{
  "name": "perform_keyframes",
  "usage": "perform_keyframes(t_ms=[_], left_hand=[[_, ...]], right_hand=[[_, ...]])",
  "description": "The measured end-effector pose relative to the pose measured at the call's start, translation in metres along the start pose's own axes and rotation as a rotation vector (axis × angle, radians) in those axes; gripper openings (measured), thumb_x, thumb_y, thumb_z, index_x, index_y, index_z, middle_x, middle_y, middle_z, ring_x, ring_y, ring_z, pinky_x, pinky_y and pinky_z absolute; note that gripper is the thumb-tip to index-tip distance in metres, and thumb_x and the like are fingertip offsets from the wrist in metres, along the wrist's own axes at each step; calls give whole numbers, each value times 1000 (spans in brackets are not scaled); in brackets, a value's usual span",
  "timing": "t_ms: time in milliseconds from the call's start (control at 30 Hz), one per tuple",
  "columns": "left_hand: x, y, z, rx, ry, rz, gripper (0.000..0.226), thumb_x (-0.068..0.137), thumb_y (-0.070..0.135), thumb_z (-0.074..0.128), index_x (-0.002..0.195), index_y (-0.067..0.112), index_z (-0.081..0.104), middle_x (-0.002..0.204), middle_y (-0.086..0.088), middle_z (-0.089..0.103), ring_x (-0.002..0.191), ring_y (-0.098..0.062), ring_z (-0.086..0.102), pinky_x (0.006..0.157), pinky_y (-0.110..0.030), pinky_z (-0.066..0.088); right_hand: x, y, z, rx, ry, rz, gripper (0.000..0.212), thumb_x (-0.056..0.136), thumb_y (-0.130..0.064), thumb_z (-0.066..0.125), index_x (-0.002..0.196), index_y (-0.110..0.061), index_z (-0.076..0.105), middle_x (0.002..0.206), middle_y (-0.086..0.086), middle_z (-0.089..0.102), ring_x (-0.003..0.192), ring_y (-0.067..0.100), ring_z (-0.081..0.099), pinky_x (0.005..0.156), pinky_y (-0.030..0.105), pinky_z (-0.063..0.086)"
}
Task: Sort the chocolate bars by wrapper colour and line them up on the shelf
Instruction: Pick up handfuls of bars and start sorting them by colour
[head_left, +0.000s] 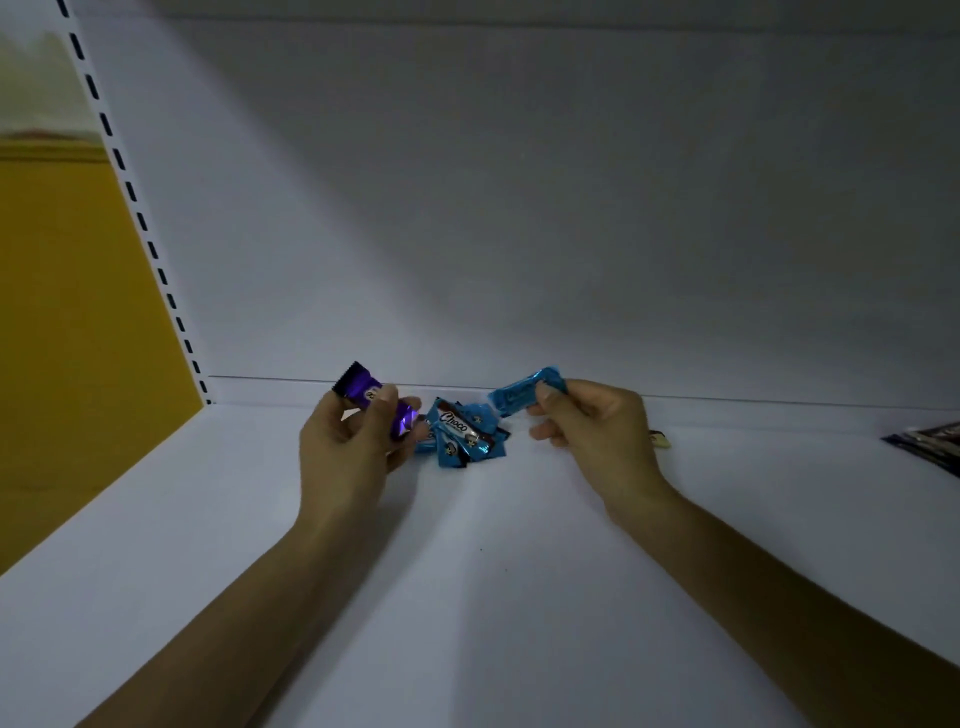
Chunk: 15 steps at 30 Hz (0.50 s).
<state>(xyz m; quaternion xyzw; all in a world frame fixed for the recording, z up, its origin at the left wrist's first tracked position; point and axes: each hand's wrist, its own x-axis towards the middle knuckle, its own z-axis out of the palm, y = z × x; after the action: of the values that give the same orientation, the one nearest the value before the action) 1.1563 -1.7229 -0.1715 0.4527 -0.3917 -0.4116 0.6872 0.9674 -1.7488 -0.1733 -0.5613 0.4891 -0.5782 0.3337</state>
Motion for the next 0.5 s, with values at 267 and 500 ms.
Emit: perform_keyframes(t_ms=[267,500], left_hand=[[-12,-9,8,39,-158,55,8,87,6,62,86,11,69,73,-1,74,65,-8,69,63,-17,55],[-18,-9,11,294,-340,167,6,94,17,57,99,14,57,68,2,71,49,-15,63,52,-19,49]], right_hand=[[-6,20,17,-683,-342,-417,38,96,-26,53,132,-18,55,136,-1,55,122,17,51,104,30,39],[-4,11,16,-70,-363,-65,43,91,-49,45,120,-22,63,120,-5,65,114,4,57,101,22,41]])
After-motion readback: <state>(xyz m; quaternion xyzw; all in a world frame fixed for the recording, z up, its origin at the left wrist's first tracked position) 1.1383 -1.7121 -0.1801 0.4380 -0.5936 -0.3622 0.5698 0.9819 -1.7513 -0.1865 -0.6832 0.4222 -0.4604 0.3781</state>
